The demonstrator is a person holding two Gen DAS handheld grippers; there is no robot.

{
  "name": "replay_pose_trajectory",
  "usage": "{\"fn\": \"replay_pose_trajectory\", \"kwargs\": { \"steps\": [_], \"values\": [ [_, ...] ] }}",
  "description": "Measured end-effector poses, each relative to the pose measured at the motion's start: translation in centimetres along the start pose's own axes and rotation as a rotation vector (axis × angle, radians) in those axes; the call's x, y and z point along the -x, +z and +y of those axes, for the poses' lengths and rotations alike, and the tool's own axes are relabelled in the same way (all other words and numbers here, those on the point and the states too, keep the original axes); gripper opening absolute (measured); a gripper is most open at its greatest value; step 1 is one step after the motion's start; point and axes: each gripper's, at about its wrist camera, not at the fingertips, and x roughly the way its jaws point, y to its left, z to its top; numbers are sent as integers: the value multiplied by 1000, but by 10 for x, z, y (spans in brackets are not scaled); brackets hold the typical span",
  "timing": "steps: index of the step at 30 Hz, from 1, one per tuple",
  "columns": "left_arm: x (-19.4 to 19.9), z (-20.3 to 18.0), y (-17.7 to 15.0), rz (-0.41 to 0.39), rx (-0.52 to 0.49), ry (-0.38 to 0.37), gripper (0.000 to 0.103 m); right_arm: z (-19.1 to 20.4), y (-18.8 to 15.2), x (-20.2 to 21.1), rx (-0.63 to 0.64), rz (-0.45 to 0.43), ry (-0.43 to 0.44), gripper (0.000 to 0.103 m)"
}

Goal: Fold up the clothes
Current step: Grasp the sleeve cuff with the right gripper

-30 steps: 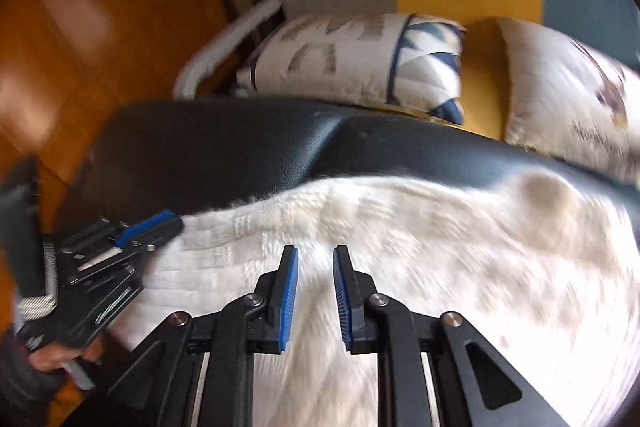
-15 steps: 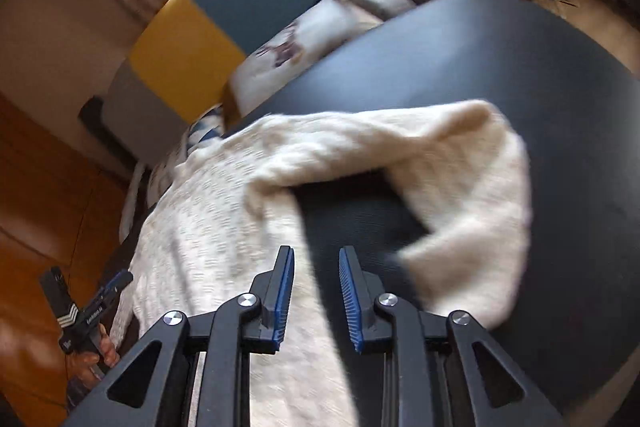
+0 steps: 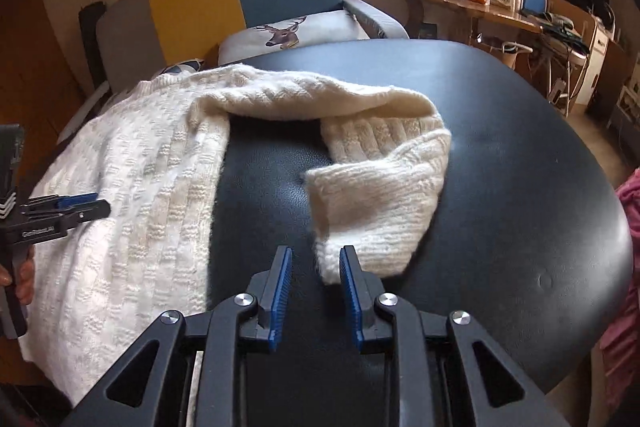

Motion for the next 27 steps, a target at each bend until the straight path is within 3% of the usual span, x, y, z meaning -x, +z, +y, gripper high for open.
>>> {"fn": "replay_pose_trajectory", "kwargs": {
  "steps": [3,6,8,10,11,13,16,22,25,27],
  "values": [
    [-1,0,-3,-7,-2,-1,44,4,-1,-23,78,38,-104,25],
    [-2,-3,-6,-16,-11,-3,49,20,-13,-26,265,-29,-194,26],
    [-3,-4,-8,-24,-17,-8,54,25,-14,-27,319,-25,-216,24],
    [-4,-6,-8,-28,-22,-13,60,21,-7,-28,282,16,-200,23],
    [-4,-7,-8,-28,-26,-11,60,19,-4,-29,266,32,-202,9],
    [-4,-9,-8,-27,-34,-8,62,13,0,-29,228,41,-221,6],
    [-3,-8,-9,-30,-31,-16,62,-8,6,-17,80,19,-144,4],
    [-2,-6,-10,-30,-29,-28,62,-56,32,47,-121,-118,-66,4],
    [-2,-5,-10,-28,-32,-32,63,-97,53,89,-247,-214,-49,4],
    [-3,-5,-10,-25,-36,-33,64,-130,62,95,-318,-223,-66,4]
  ]
}}
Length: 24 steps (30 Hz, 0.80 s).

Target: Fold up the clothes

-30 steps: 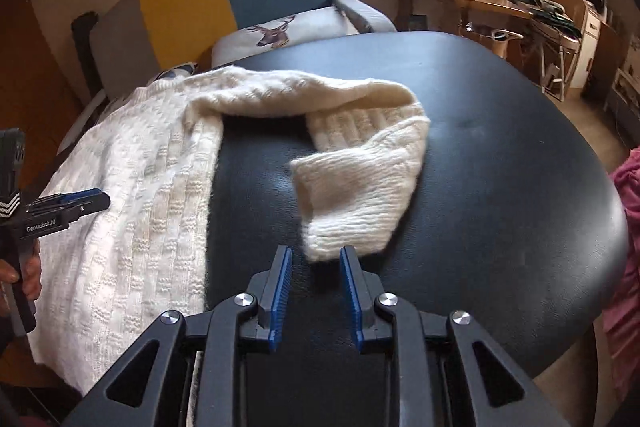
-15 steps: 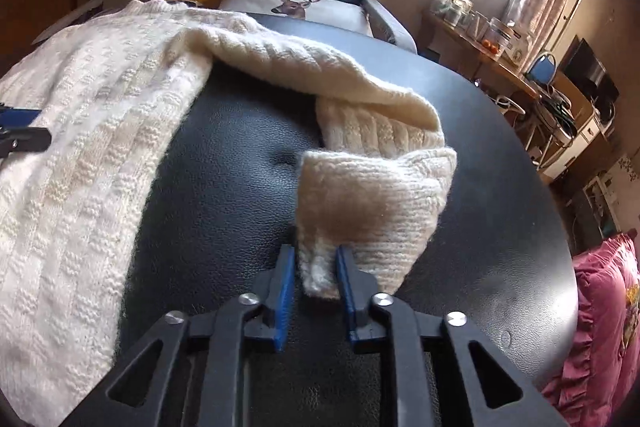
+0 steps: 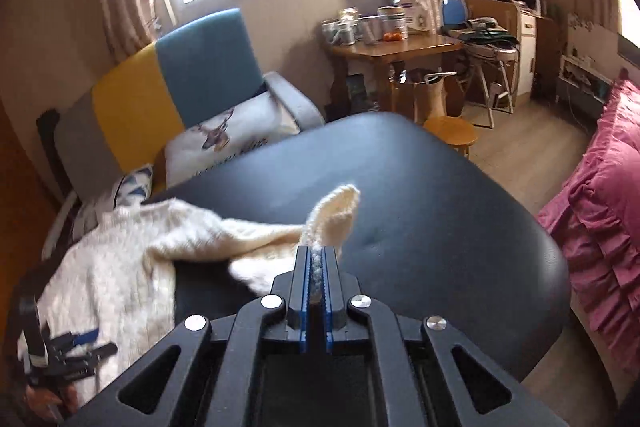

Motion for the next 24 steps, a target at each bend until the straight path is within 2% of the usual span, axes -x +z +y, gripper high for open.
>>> {"fn": "replay_pose_trajectory", "kwargs": {
  "steps": [4,6,8,9,12,13,15,17,20,22,24],
  "values": [
    [-1,-1,1,9,-10,0,64,-60,2,-35,-131,107,-80,4],
    [-1,0,1,15,-14,-4,64,-79,-18,-47,-181,169,-111,4],
    [-2,0,3,26,-20,-6,65,-87,-39,-51,-184,196,-162,4],
    [-3,-1,4,34,-22,-5,66,-90,-47,-53,-181,197,-188,4],
    [-4,-3,5,54,-30,-3,67,-93,-51,-42,-160,112,-240,7],
    [-4,-3,6,58,-32,-4,67,-92,-46,-36,-160,83,-238,7],
    [-4,-3,6,65,-36,-4,67,-89,-35,-26,-164,34,-230,17],
    [-3,-2,7,73,-32,-7,67,-83,-24,-20,-161,6,-206,22],
    [-3,-3,8,82,-35,-2,67,-61,-14,-38,-96,69,-92,23],
    [-4,-4,8,87,-40,5,67,-42,-16,-59,-26,117,-70,23],
    [-4,-7,7,87,-54,24,67,-21,-22,-85,74,168,-96,23]
  ]
}}
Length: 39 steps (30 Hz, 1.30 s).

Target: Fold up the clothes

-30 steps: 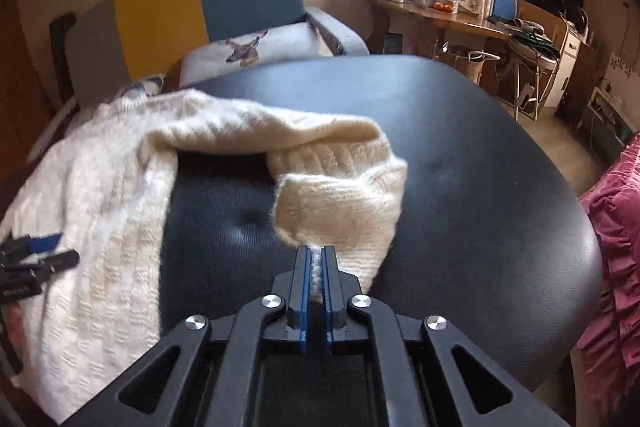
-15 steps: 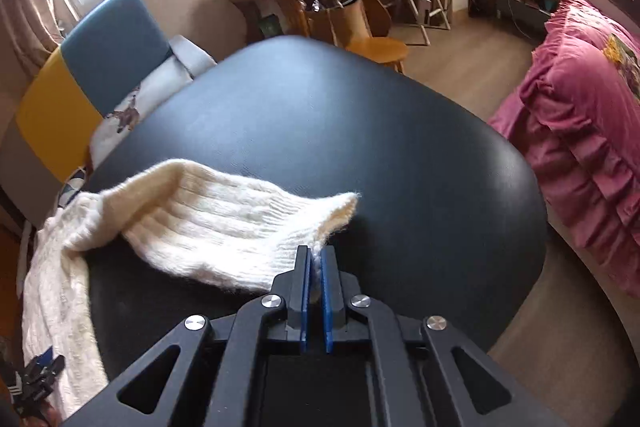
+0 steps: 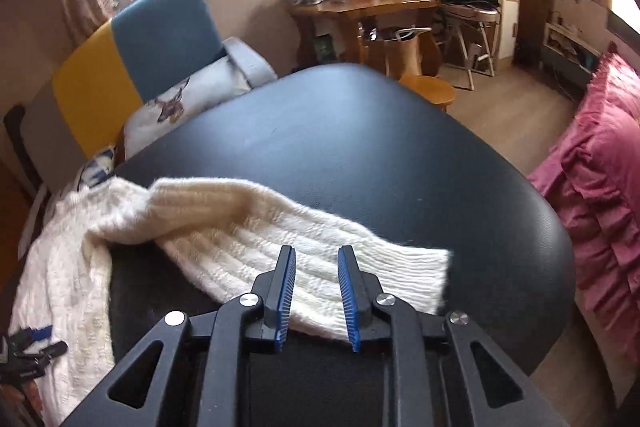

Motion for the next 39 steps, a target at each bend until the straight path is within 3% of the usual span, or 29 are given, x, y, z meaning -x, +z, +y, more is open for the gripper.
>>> {"fn": "replay_pose_trajectory", "kwargs": {
  "steps": [2,5,9,15,18,22,29,34,38,39],
  "values": [
    [-1,-2,-1,-3,-13,17,67,17,-6,-28,91,84,-59,20],
    [-2,-2,-5,-23,-7,18,68,25,-8,-53,165,138,-118,18],
    [-3,-3,-5,-26,-13,20,71,10,-1,-60,145,150,-177,18],
    [-3,-3,-3,-8,-6,15,71,12,2,-60,188,141,-215,18],
    [8,5,4,-15,47,-28,70,18,6,-47,198,109,-207,18],
    [27,8,26,-89,-13,38,70,43,16,-13,278,-21,-208,18],
    [16,18,85,-124,-44,91,70,80,31,-12,398,-43,-198,19],
    [-12,19,106,-87,-70,113,70,71,29,-38,378,43,-185,19],
    [-39,19,105,-17,-89,118,70,35,26,-77,260,186,-187,19],
    [-43,20,105,-8,-88,114,70,28,27,-78,240,169,-183,18]
  ]
}}
